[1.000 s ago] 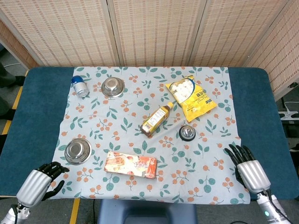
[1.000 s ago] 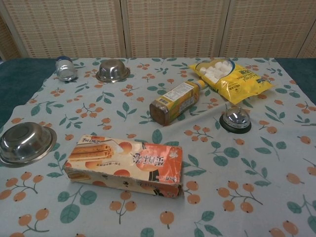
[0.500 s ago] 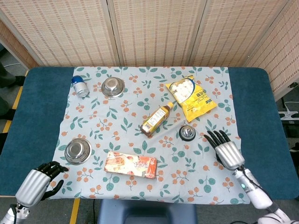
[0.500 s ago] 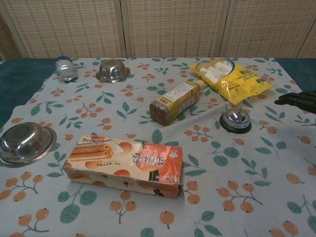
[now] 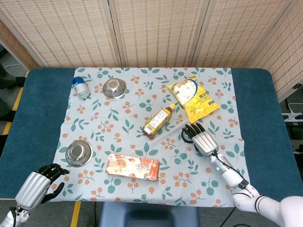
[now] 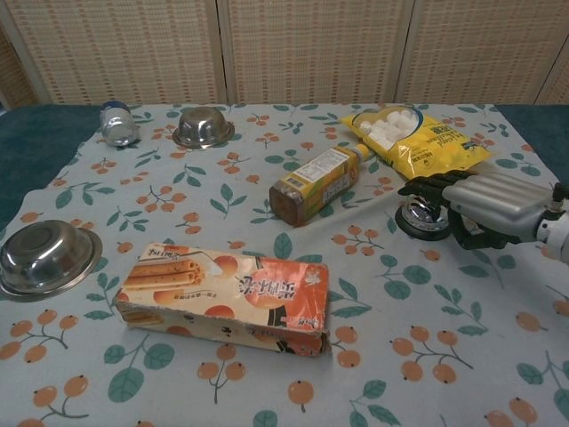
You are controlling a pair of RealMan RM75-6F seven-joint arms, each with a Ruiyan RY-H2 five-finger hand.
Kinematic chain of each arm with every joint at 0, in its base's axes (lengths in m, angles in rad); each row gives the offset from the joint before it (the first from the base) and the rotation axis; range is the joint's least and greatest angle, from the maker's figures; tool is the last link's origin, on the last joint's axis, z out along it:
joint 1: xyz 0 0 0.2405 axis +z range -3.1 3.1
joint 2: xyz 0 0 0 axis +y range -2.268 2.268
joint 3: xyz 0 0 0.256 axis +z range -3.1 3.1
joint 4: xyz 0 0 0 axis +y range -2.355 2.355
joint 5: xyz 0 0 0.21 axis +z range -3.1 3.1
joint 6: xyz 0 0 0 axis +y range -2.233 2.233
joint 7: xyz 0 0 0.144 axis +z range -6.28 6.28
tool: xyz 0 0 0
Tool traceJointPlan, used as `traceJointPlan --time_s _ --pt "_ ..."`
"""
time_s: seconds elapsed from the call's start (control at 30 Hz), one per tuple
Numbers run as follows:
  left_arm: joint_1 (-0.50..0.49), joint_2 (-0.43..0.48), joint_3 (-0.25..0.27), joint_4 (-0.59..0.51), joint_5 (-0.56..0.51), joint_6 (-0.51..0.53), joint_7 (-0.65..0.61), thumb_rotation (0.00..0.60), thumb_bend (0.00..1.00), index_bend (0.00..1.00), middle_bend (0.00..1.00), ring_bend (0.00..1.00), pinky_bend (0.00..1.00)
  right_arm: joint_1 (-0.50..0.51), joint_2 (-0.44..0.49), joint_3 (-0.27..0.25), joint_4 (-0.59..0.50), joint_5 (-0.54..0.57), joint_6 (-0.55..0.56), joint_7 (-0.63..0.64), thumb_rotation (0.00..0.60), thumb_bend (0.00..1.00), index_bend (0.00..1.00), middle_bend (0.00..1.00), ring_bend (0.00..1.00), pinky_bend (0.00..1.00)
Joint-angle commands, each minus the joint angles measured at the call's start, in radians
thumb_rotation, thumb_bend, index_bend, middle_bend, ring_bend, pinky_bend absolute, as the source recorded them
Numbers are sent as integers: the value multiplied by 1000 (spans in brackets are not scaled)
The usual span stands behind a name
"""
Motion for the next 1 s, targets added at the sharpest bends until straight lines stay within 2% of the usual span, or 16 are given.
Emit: traceJointPlan --time_s 0.03,0.13,0.23,0.3,0.4,0.5,0.57,0.7,0.73,0.83,0.87,0.93,1.0 --pt "1 1 1 -1 3 2 2 600 429 364 437 301 475 33 -52 2 75 17 -41 24 600 1000 0 0 0 55" --pt "0 1 0 -2 2 1 3 600 428 364 437 301 475 48 -90 -13 151 13 -52 44 600 1000 0 0 0 55" --pt "1 2 -1 -2 -1 2 1 600 429 364 437 300 475 45 -116 -34 213 -9 -12 55 600 1000 0 0 0 55" --pt "1 2 -1 0 -1 3 -1 600 428 363 437 301 475 36 -114 -45 222 -25 35 66 600 1000 0 0 0 55" --pt "1 3 0 -2 1 3 0 600 428 364 438 301 475 12 -79 -53 179 -47 127 55 600 1000 0 0 0 55" --pt "1 3 -1 -2 -1 4 -4 600 428 363 438 301 475 -46 14 -59 37 -53 239 -13 600 1000 0 0 0 55" --pt "2 4 -3 0 -5 5 -9 600 429 363 438 301 475 -101 103 -67 -110 -37 293 -87 600 1000 0 0 0 55" --pt "2 4 -4 0 -7 5 -11 600 429 364 438 301 475 -120 130 -71 -154 -28 305 -110 600 1000 0 0 0 55" --pt "2 5 -5 1 -12 5 -13 600 429 364 438 301 475 -165 173 -79 -213 0 331 -140 600 1000 0 0 0 56" --pt "3 7 -7 -3 -12 9 -13 600 429 365 438 301 475 -318 358 -137 -505 120 393 -326 600 1000 0 0 0 62" --pt "4 7 -8 -3 -3 17 -9 600 429 365 438 301 475 -383 416 -166 -587 145 452 -357 600 1000 0 0 0 63" --pt "4 3 -8 -1 -3 14 1 600 429 366 438 301 475 -429 486 -206 -697 98 515 -364 600 1000 0 0 0 63" --pt "3 0 -9 -2 -7 6 4 600 428 366 438 301 475 -440 518 -224 -720 31 549 -347 600 1000 0 0 0 63"
